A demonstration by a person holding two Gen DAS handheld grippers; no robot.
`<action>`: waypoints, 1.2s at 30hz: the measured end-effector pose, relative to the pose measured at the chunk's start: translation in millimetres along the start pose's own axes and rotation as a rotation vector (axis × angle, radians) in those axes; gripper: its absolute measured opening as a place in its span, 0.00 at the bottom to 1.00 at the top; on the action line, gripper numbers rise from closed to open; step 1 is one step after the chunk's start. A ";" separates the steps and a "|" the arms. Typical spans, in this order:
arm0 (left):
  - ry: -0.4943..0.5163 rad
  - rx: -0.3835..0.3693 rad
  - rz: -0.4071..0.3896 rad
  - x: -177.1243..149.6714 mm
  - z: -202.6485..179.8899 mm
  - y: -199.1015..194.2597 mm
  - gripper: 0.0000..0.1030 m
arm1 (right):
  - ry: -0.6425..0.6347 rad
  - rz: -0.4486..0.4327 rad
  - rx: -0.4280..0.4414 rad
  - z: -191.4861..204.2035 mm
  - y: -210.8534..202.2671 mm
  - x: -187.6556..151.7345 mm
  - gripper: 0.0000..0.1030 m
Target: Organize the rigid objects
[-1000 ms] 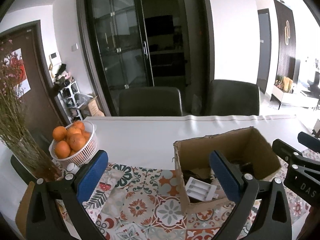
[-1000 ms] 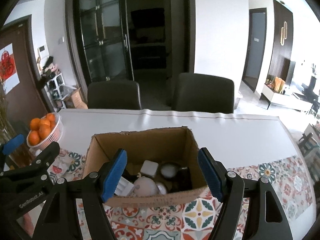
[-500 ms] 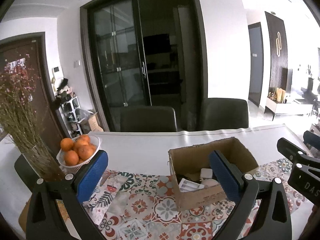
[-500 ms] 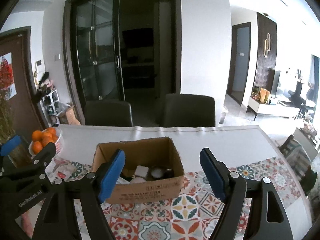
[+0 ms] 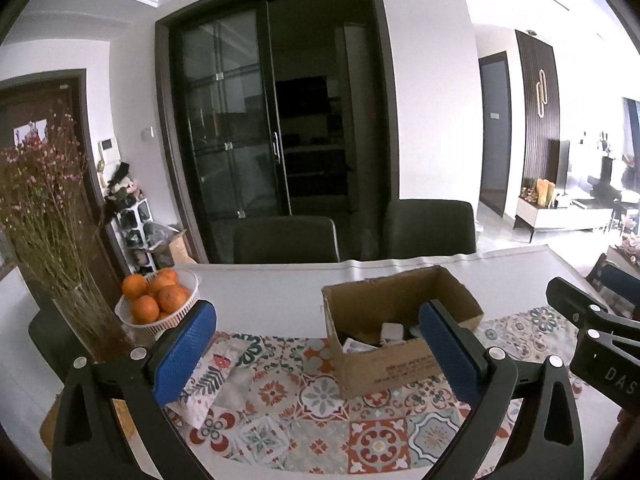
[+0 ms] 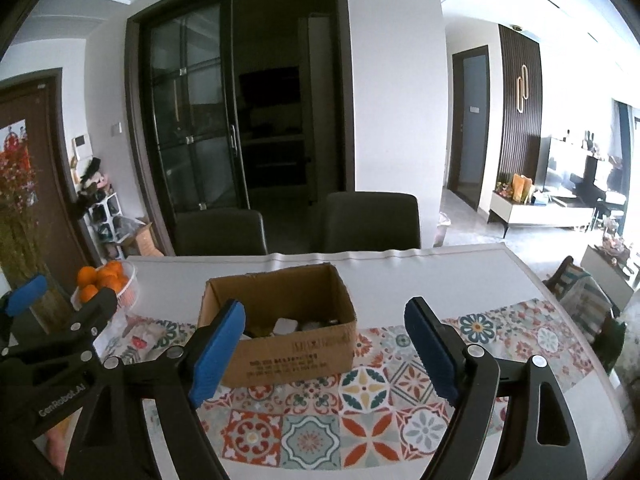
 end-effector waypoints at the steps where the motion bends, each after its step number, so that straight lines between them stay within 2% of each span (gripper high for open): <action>1: -0.002 -0.002 0.002 -0.8 -0.5 -1.8 1.00 | -0.002 -0.001 -0.002 -0.1 -2.4 -1.4 0.81; 11: 0.004 -0.033 -0.003 -7.3 -5.9 -19.2 1.00 | -0.010 -0.025 -0.008 -2.9 -21.8 -6.4 0.81; 36: 0.020 -0.021 -0.055 -2.2 -12.4 -36.5 1.00 | 0.001 -0.050 0.006 -6.3 -40.2 -7.5 0.81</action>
Point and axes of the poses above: each gripper's, at about its wrist camera, not at the fingertips, and y roughly the way its jaws point, z to its left, x to its top, the point moved 2 cm from there along y, roughly the way its jaws point, and after that the axes turned 11 degrees about z, right-handed, at the moved point
